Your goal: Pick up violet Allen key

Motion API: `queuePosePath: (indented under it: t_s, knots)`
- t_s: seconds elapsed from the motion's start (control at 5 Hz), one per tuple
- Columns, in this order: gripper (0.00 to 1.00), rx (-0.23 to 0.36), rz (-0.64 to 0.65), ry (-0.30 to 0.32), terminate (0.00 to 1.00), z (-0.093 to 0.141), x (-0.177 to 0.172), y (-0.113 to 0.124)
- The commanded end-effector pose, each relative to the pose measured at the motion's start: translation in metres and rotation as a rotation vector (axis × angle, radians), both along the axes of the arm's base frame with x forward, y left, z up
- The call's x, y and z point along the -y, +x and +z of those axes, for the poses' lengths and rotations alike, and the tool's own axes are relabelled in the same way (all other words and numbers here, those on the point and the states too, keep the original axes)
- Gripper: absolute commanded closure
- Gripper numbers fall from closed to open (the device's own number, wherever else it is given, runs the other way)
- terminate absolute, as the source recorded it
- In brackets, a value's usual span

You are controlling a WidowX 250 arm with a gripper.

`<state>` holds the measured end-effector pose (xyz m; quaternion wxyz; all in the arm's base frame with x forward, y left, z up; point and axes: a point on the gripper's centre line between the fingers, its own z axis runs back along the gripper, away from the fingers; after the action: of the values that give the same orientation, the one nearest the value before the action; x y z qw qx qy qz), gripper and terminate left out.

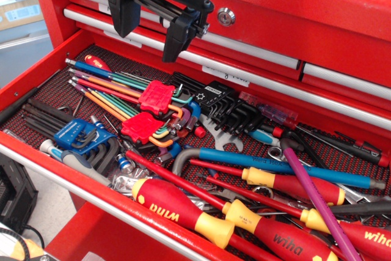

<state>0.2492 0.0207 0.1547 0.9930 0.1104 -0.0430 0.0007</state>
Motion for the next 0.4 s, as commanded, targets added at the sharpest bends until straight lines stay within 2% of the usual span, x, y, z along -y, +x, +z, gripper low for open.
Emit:
queuePosePath:
  t_s: [0.0, 0.2]
  knots:
    - [0.00, 0.000, 0.000, 0.000, 0.00, 0.000, 0.000, 0.000]
    - [0.00, -0.003, 0.197, -0.002, 0.00, -0.003, 0.046, 0.001]
